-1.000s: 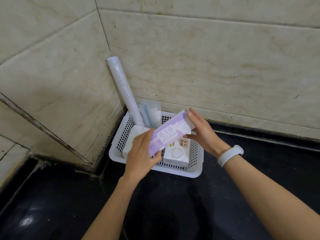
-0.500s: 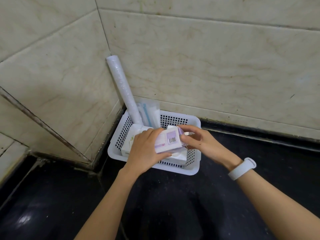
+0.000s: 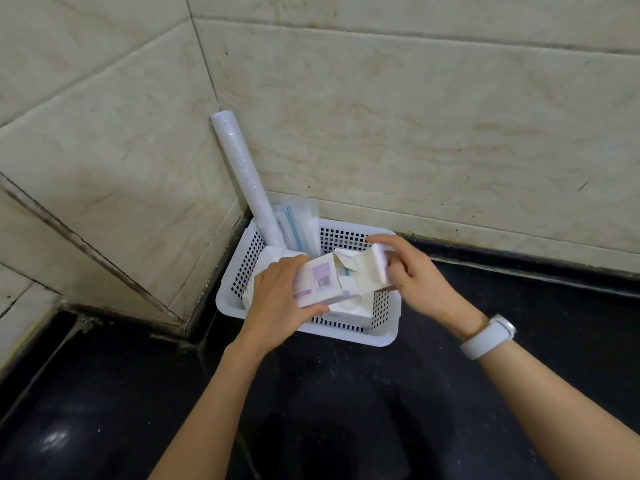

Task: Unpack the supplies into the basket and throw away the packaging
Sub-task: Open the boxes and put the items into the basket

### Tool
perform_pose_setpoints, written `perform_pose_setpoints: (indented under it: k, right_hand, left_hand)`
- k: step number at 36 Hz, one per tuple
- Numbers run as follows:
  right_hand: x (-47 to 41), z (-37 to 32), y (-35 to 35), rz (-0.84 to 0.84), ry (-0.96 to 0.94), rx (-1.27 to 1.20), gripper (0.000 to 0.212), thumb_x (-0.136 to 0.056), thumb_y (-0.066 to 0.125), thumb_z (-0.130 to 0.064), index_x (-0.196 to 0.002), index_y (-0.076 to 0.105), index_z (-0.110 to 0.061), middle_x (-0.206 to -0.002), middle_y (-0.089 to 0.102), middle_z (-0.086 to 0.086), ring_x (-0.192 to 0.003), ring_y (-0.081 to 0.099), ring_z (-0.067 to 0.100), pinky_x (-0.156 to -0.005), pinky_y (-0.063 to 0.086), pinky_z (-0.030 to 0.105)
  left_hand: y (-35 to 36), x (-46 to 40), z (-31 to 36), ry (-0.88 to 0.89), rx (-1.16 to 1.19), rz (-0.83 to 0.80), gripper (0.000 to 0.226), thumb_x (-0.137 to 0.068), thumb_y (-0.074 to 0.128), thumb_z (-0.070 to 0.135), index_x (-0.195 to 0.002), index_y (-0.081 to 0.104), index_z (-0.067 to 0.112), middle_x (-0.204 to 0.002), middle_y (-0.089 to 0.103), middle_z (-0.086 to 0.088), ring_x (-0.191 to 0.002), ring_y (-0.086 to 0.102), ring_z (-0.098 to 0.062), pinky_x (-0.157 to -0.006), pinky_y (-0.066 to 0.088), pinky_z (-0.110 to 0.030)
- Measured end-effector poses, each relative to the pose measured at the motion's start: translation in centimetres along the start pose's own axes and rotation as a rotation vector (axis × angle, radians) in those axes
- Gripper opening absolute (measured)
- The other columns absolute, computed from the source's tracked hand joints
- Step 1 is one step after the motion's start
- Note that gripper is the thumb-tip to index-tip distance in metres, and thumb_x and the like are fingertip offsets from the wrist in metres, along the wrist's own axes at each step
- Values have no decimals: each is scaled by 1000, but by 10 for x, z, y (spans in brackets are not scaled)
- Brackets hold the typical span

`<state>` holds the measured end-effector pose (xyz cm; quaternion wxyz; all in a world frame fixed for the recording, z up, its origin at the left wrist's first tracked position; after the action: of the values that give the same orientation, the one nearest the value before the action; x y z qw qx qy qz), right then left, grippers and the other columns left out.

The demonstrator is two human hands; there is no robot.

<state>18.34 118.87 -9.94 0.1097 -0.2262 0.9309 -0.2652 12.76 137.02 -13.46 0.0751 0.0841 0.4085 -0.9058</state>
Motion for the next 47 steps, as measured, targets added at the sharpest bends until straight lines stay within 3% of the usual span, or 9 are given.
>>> perform_pose_setpoints:
  k: [2, 5, 11, 18, 27, 33, 37, 42, 47]
  right_hand:
    - [2, -10, -2, 7, -63, 17, 53, -87, 32, 3, -113, 47, -41, -106, 58, -4, -86, 58, -1, -73, 51, 18]
    - [7, -28, -5, 84, -204, 331, 44, -85, 39, -1, -118, 53, -26, -133, 47, 2, -111, 52, 21, -77, 52, 38]
    - [28, -75, 11, 238, -647, 767, 31, -91, 39, -12, -98, 69, -10, -102, 69, 9, -104, 47, 23, -79, 34, 35]
    - [43, -89, 26, 196, -769, 799, 35, -83, 37, -7, -98, 69, -13, -99, 71, 0, -96, 48, 20, -80, 33, 31]
    - [24, -44, 28, -22, -344, 537, 36, -83, 46, -7, -115, 62, -9, -111, 65, 8, -92, 62, 27, -76, 53, 38]
    - [12, -27, 34, -108, -145, 113, 37, -86, 48, -1, -119, 58, -15, -104, 40, -4, -91, 47, 11, -84, 39, 14]
    - [16, -35, 13, 51, -178, -31, 23, -81, 46, -2, -97, 60, -11, -100, 47, -11, -94, 50, 8, -85, 42, 13]
    - [36, -55, 17, 59, -391, 179, 31, -84, 42, -9, -102, 66, -3, -109, 60, 4, -106, 54, 15, -95, 42, 21]
    - [31, -56, 10, 48, -339, 68, 28, -84, 42, -5, -92, 69, -5, -95, 67, 6, -89, 59, 10, -82, 48, 21]
  left_hand:
    - [-3, 2, -2, -9, 36, 15, 76, -57, 84, 43, -119, 44, 26, -105, 43, 18, -97, 39, -2, -92, 35, -35]
    - [-6, 5, 0, 4, 12, 40, 79, -56, 85, 39, -121, 45, 21, -107, 41, 18, -98, 35, 1, -94, 30, -33]
    - [-6, 7, 7, 67, -156, 49, 79, -53, 86, 39, -118, 48, 16, -108, 59, -2, -99, 55, -25, -90, 33, -38]
    - [-10, 7, 7, 36, -208, 84, 78, -54, 85, 39, -119, 49, 14, -108, 61, -5, -100, 57, -28, -88, 37, -42]
    - [-20, 8, 8, 4, -96, 116, 70, -60, 83, 38, -116, 45, 22, -105, 54, 4, -100, 49, -20, -88, 30, -32]
    - [-19, 9, 15, 22, -49, 113, 71, -57, 84, 39, -114, 44, 27, -102, 44, 16, -98, 48, -13, -86, 34, -33]
    - [-22, 8, 8, -56, -14, 116, 71, -56, 78, 51, -113, 38, 36, -100, 45, 18, -95, 45, -9, -84, 42, -35]
    - [-18, 11, -8, -224, 142, 104, 68, -51, 73, 61, -106, 33, 51, -102, 49, 20, -99, 47, -8, -77, 46, -29]
    - [-9, 20, -8, -254, 212, 50, 68, -47, 73, 62, -102, 33, 57, -103, 49, 30, -100, 47, 5, -76, 43, -23]
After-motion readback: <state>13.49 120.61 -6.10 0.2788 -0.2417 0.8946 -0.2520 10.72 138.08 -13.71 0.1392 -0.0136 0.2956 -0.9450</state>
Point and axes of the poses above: each hand's wrist, its own x-axis away from the middle knuckle, its own y-axis out of the palm, z = x × y, the point moved 9 cm from there along -x, towards the middle knuckle
